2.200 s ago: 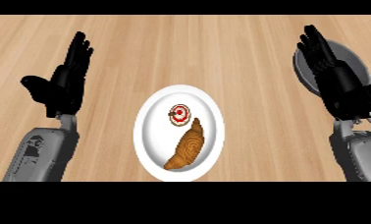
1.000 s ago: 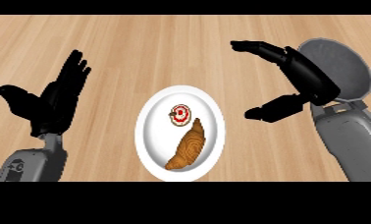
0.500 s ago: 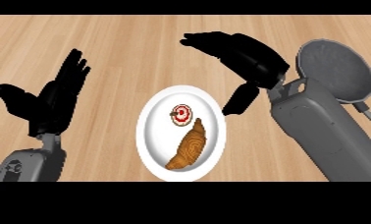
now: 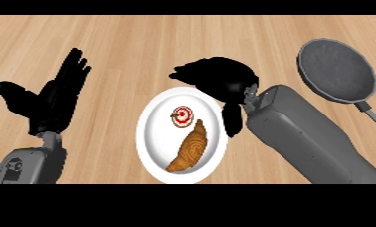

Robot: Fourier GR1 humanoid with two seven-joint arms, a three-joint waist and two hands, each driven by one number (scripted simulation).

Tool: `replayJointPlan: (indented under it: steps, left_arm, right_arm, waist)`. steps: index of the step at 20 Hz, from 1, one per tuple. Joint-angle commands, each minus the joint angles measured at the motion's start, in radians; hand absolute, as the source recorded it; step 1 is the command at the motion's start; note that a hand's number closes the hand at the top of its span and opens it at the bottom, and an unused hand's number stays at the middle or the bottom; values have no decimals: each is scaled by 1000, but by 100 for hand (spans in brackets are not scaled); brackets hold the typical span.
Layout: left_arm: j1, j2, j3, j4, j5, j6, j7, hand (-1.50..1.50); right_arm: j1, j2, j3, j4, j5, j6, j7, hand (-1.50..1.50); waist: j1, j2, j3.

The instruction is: Pick the cupcake from the plate and place it in the pan

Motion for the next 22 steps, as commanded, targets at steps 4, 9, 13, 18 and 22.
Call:
replayJointPlan:
  steps: [4,9,13,18,22]
  left_arm:
    - [8,-18,-19,-115,-26,35,87,0]
    - [10,-12,26,8,-18,-11,-10,0]
    - [-25,-28,12,-56,-26,4,63,0]
    - [57,-64,3,-7,-53,-22,-49,0]
    - [-24,-46,21,-40,-51,3,65,0]
  right_arm:
    - [-14,53,34,-32,94,115,54,-150]
    - [36,76,99,-152,221,121,169,-150]
    - [54,111,71,-129,288,114,133,-150]
    - [38,243,50,-115,319,171,167,-150]
    - [31,296,95,13,369,113,209,-150]
  waist:
    - [2,-1,1]
    - [-5,0,1]
    - [-3,1,1]
    - [-1,1,1]
    - [3,1,1]
